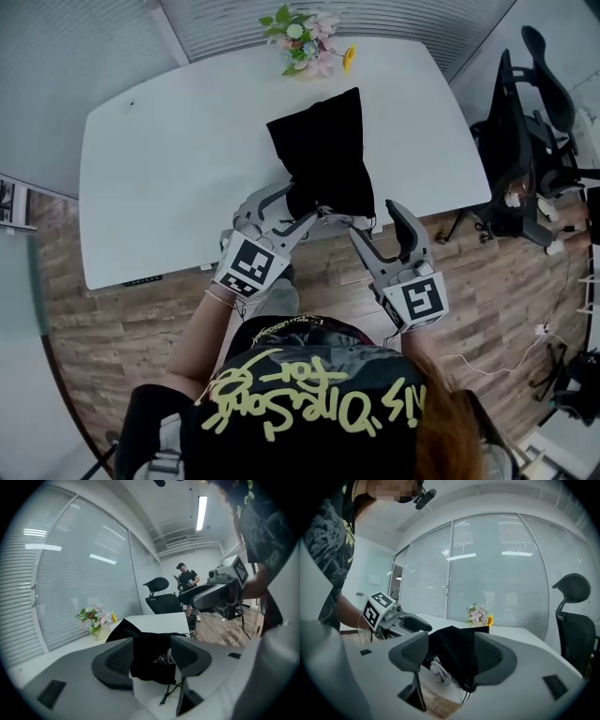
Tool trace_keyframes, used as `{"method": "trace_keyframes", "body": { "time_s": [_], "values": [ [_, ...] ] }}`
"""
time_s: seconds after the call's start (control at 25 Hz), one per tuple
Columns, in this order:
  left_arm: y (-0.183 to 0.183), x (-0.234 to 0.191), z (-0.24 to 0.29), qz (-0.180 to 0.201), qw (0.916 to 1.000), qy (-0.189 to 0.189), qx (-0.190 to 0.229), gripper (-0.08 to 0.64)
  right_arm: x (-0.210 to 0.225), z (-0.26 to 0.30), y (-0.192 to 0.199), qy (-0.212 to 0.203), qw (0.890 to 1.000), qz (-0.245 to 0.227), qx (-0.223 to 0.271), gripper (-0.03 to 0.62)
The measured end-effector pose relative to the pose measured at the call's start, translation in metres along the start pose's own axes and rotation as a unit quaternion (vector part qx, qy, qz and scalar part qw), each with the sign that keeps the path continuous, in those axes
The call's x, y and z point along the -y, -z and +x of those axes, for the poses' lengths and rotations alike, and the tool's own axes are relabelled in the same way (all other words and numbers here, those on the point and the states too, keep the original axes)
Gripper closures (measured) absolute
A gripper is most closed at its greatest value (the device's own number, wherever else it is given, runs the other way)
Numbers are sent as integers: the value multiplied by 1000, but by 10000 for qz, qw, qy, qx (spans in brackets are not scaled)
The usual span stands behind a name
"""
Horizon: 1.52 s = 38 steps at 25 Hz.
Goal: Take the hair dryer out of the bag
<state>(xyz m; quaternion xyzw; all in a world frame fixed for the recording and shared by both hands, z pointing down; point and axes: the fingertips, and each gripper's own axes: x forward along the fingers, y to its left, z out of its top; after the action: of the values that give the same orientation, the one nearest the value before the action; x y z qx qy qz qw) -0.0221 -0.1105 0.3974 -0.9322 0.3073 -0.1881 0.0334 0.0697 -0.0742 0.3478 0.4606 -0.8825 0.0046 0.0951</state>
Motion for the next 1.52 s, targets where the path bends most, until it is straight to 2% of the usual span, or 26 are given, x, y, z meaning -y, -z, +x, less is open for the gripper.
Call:
{"method": "trace_keyframes", "body": {
  "time_s": [0.12,0.48,0.72,0.8,0.96,1.04,1.24,1.4,1.52],
  "values": [
    [5,-2,16,142,9996,205,-142,316,9,5,7,201,9994,76,-285,302],
    [21,-4,36,954,9927,448,-580,342,23,7,20,563,9974,230,-377,302],
    [31,-9,41,1171,9888,511,-776,397,17,13,19,586,9977,172,-288,302],
    [33,-11,43,1187,9883,528,-801,409,17,14,19,611,9977,163,-248,302],
    [33,-13,46,1148,9878,614,-854,515,16,11,18,717,9964,300,-336,302],
    [30,-12,45,1097,9876,724,-853,540,16,9,20,768,9960,292,-364,302],
    [14,-8,43,993,9870,1053,-701,558,16,7,22,874,9951,266,-388,302],
    [0,-8,43,887,9860,1275,-603,558,9,9,19,779,9962,43,-380,302],
    [-6,-9,46,499,9868,1445,-532,558,6,10,20,773,9956,-203,-493,302]
  ]
}}
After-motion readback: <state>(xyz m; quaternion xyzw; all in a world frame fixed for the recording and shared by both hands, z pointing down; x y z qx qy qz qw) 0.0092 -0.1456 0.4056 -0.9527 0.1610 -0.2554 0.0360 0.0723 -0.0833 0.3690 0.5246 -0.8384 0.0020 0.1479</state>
